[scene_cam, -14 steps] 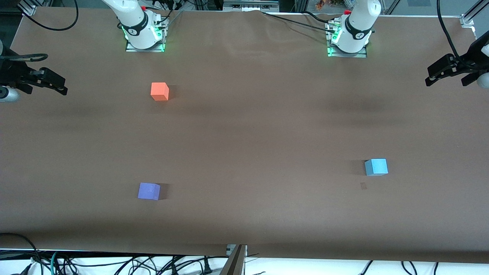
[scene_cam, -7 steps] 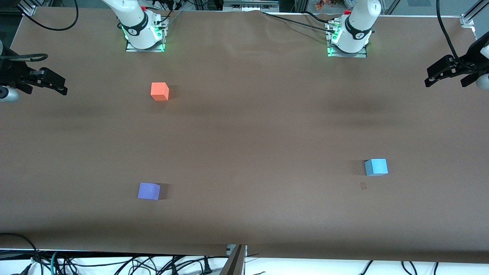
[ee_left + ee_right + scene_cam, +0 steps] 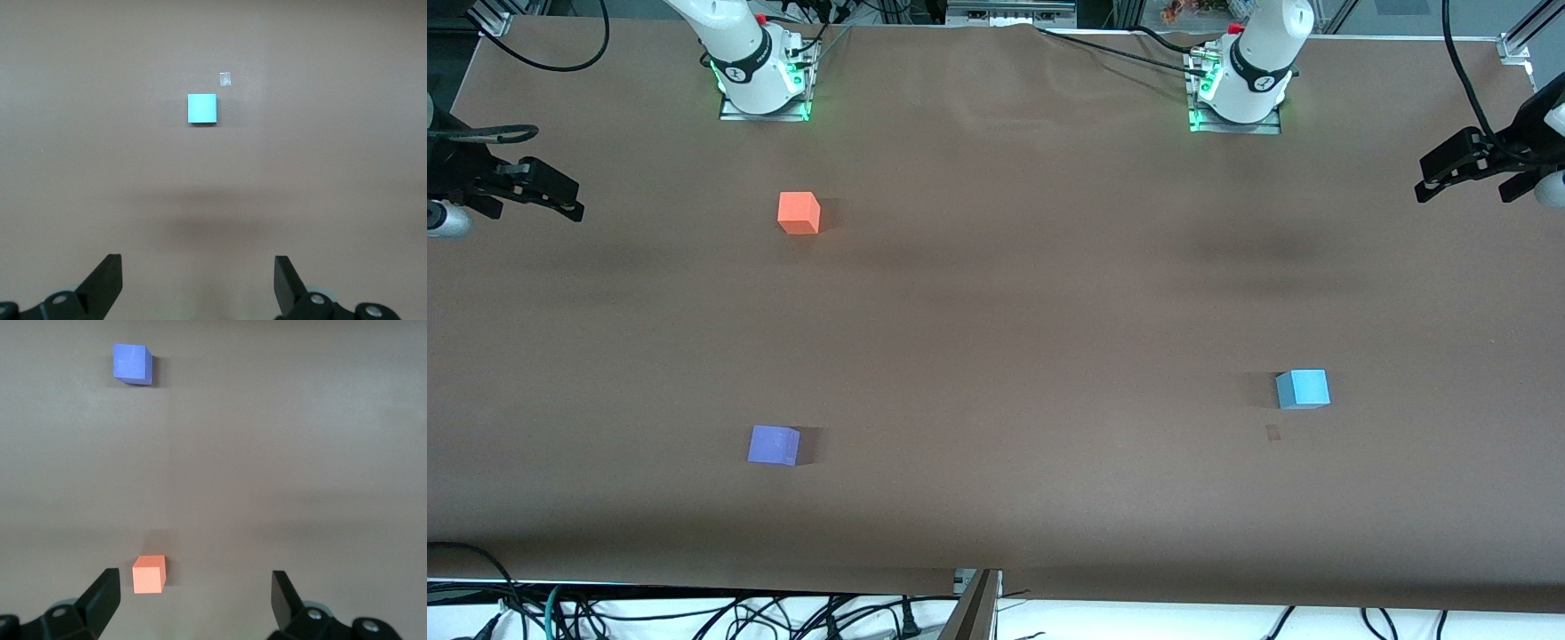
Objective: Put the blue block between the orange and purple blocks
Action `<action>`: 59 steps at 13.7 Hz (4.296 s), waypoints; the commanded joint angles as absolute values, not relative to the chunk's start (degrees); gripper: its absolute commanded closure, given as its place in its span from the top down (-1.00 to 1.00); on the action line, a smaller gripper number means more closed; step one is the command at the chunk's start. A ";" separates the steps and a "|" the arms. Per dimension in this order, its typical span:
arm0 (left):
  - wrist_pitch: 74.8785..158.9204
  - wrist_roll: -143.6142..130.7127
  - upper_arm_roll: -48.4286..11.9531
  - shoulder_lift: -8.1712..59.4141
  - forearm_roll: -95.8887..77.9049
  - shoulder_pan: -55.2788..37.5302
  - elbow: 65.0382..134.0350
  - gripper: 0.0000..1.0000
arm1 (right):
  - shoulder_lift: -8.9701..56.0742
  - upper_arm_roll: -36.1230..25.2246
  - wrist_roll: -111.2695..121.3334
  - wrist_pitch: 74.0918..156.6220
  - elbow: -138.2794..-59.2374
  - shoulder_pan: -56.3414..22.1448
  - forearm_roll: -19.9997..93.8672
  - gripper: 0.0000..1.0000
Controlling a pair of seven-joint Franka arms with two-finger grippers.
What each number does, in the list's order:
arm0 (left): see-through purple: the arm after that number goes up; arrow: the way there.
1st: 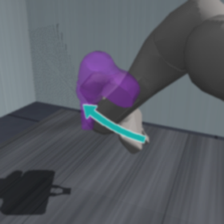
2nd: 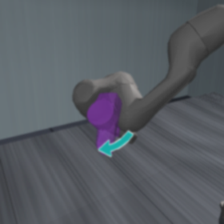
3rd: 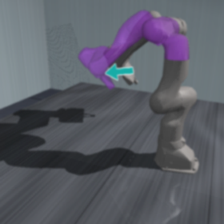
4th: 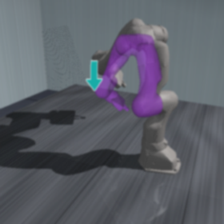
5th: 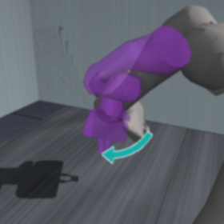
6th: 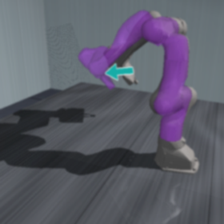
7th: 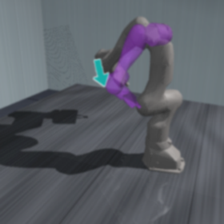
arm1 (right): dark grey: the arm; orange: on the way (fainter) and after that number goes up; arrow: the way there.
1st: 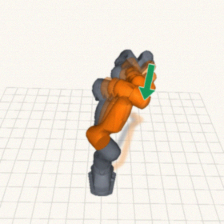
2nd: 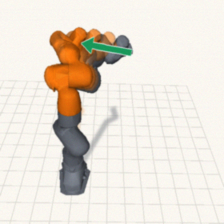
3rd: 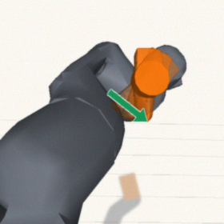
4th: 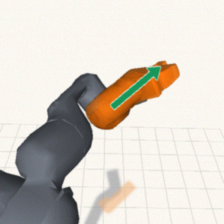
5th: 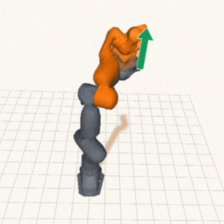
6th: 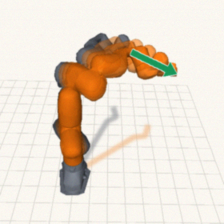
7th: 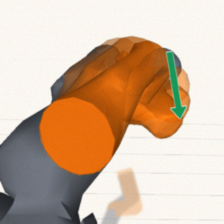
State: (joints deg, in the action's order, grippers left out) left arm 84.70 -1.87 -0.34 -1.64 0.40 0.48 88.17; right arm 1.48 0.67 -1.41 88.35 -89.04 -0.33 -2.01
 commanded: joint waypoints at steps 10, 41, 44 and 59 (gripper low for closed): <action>82.18 -2.20 -0.44 -0.09 0.62 1.23 86.57 1.00 | 1.93 0.79 -0.53 87.80 -87.63 0.26 -1.14 1.00; 113.18 -6.25 -0.79 28.10 -1.14 2.10 91.76 1.00 | 1.93 0.79 -0.53 87.80 -87.71 0.35 -1.05 1.00; 119.24 -5.54 -0.88 31.81 -1.32 2.90 93.59 1.00 | 1.93 0.70 -0.62 87.80 -87.71 0.26 -1.05 1.00; 135.35 -1.59 -0.88 36.83 -1.14 2.90 99.84 -0.85 | 1.93 0.62 -0.62 87.89 -87.71 0.35 -0.97 1.00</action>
